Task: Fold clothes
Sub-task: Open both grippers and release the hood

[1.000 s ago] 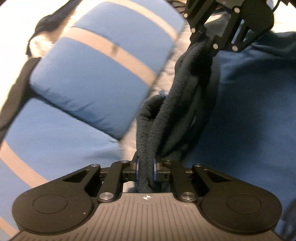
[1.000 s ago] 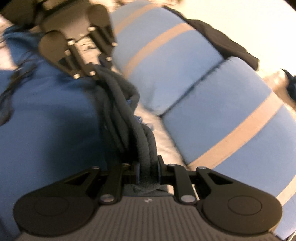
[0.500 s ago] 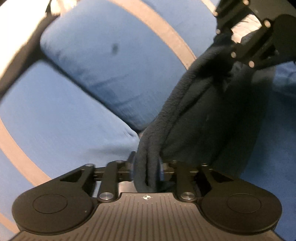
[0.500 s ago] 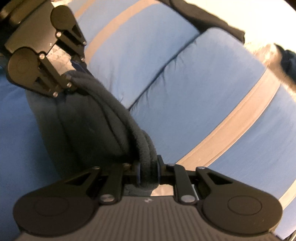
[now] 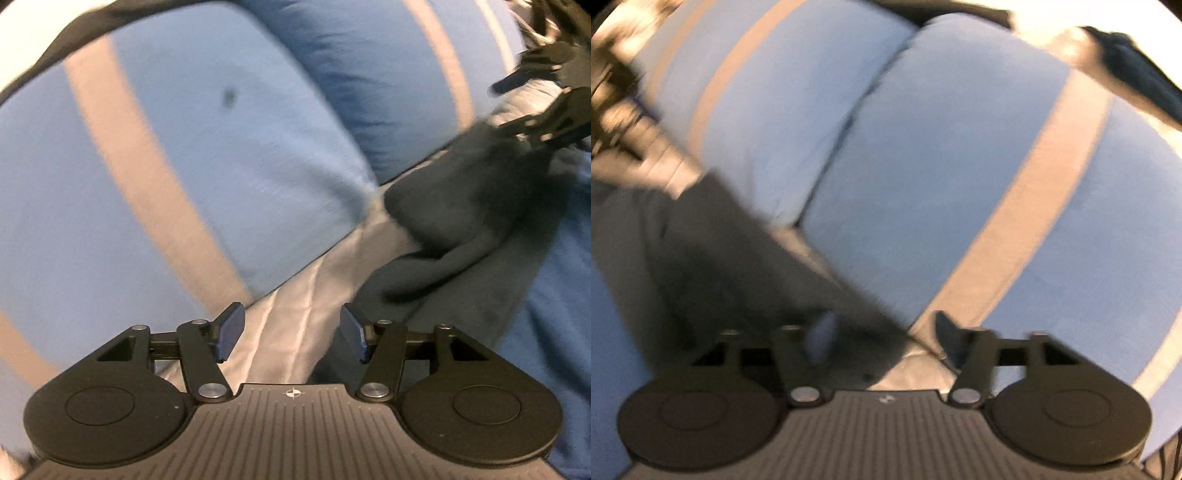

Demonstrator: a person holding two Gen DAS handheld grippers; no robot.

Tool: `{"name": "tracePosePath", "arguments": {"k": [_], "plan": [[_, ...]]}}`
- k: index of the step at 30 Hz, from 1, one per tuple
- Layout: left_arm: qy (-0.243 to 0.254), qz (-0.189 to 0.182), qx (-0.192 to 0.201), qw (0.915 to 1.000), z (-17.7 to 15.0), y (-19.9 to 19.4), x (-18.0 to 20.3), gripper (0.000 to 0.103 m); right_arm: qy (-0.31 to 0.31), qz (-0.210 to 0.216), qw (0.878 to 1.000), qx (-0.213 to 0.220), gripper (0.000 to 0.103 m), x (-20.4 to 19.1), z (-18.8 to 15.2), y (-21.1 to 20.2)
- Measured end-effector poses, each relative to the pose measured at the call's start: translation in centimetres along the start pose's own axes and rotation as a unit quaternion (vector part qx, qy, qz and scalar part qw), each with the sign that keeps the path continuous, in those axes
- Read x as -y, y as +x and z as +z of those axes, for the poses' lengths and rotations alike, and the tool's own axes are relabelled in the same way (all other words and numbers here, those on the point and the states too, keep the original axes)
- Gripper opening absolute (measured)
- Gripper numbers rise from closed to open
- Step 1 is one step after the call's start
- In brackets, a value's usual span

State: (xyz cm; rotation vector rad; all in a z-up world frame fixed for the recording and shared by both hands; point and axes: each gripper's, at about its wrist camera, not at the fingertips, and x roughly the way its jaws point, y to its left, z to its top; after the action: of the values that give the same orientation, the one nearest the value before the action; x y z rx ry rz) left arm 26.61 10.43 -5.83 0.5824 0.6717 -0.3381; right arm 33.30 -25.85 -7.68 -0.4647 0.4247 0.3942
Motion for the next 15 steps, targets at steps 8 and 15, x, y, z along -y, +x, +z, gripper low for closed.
{"name": "tracePosePath", "arguments": {"k": [8,15], "plan": [[-0.027,-0.047,-0.006,0.9985,-0.4,3.2,0.0,0.056,0.044,-0.015,0.999,0.019,0.091,4.0,-0.1,-2.5],[-0.039,-0.083,-0.019,0.9956,-0.3,6.6,0.8,0.054,0.086,-0.093,0.991,0.045,0.098,7.6,-1.7,-5.7]]}}
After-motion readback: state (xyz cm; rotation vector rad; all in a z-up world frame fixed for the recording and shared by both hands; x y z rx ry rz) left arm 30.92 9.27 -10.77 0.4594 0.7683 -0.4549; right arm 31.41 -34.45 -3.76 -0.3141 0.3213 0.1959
